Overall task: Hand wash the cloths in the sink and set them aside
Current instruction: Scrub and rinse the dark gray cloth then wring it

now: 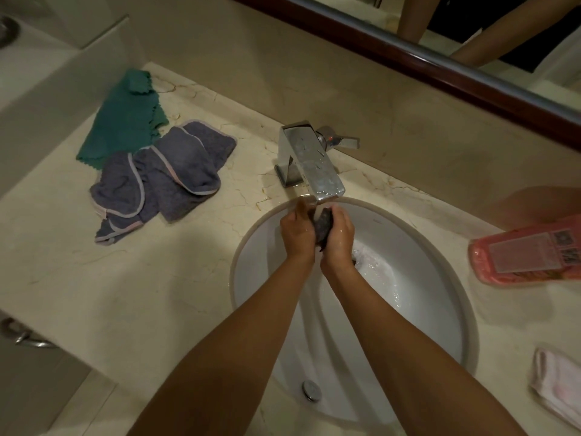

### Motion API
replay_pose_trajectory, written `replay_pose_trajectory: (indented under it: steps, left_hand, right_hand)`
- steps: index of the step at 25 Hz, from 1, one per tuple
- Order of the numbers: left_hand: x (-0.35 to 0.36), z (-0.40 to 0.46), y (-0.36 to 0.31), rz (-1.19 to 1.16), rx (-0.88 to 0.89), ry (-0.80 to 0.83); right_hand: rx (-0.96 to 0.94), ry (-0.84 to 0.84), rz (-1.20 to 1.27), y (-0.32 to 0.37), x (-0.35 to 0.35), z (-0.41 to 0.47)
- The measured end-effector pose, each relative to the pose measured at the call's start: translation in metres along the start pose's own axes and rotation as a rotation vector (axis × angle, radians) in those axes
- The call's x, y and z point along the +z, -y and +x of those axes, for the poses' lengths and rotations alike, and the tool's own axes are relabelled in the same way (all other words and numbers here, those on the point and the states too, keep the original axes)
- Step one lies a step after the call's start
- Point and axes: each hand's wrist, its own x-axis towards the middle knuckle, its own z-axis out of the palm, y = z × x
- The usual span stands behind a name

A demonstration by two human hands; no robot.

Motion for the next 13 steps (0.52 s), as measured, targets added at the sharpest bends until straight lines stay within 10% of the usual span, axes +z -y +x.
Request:
replay_pose_trajectory:
  steps: [6,13]
  left_hand:
    - [-0.025,-0.01,0.019,0.036,0.19,0.12]
    - [-0.033,-0.021,0.027,-0.077,-0.036,0.158]
  right_hand:
    - [-0.024,0.059,-0.117,-0.009,0.003,-0.006]
    - [0.082,-0.118,-0.114,-0.01,0.011,-0.004]
